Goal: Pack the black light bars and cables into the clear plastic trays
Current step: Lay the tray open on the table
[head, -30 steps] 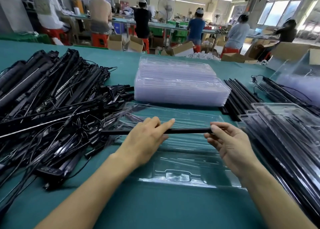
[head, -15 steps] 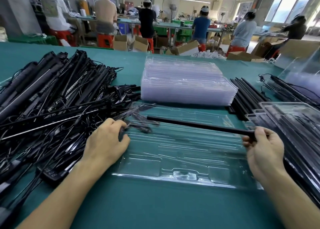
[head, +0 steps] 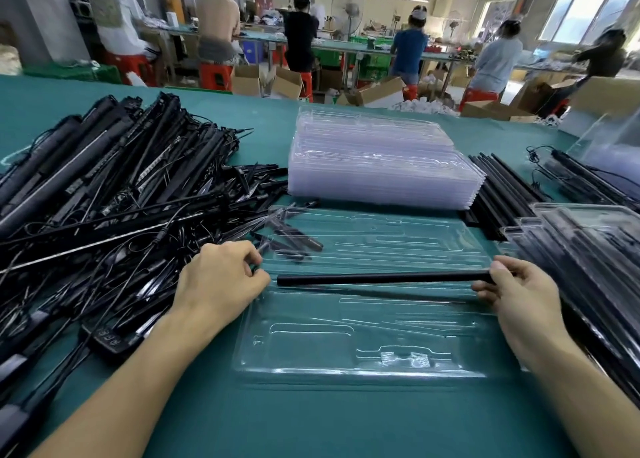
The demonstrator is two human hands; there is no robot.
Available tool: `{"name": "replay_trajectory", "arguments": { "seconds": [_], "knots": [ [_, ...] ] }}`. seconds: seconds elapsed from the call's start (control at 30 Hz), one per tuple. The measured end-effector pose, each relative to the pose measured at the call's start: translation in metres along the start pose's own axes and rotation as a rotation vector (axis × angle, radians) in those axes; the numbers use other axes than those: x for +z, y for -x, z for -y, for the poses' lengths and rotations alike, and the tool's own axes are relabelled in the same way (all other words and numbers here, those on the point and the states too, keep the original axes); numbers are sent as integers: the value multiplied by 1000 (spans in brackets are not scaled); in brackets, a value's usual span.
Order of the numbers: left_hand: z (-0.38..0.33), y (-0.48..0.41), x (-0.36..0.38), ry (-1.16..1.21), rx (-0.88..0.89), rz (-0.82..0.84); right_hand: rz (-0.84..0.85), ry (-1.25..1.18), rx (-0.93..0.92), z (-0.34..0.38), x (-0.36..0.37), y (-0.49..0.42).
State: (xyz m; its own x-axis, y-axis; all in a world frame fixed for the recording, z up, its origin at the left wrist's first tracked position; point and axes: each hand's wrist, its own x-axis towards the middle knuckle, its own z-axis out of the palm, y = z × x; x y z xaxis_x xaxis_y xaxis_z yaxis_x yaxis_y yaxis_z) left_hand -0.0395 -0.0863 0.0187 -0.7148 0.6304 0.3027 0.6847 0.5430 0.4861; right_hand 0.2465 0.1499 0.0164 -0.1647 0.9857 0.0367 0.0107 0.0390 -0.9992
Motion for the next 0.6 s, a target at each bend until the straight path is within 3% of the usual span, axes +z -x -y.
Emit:
{"name": "replay_trajectory", "arguments": {
  "seconds": [0.17, 0.4, 0.6],
  "knots": [
    [0, 0, 2, -13, -1, -6, 27, 188, 48, 5, 2, -3],
    [-3, 1, 7, -70, 29, -10, 18, 831, -76, 20, -9, 2],
    [-1, 0, 8, -44, 6, 4, 54, 1036, -64, 24, -11, 5]
  ]
}}
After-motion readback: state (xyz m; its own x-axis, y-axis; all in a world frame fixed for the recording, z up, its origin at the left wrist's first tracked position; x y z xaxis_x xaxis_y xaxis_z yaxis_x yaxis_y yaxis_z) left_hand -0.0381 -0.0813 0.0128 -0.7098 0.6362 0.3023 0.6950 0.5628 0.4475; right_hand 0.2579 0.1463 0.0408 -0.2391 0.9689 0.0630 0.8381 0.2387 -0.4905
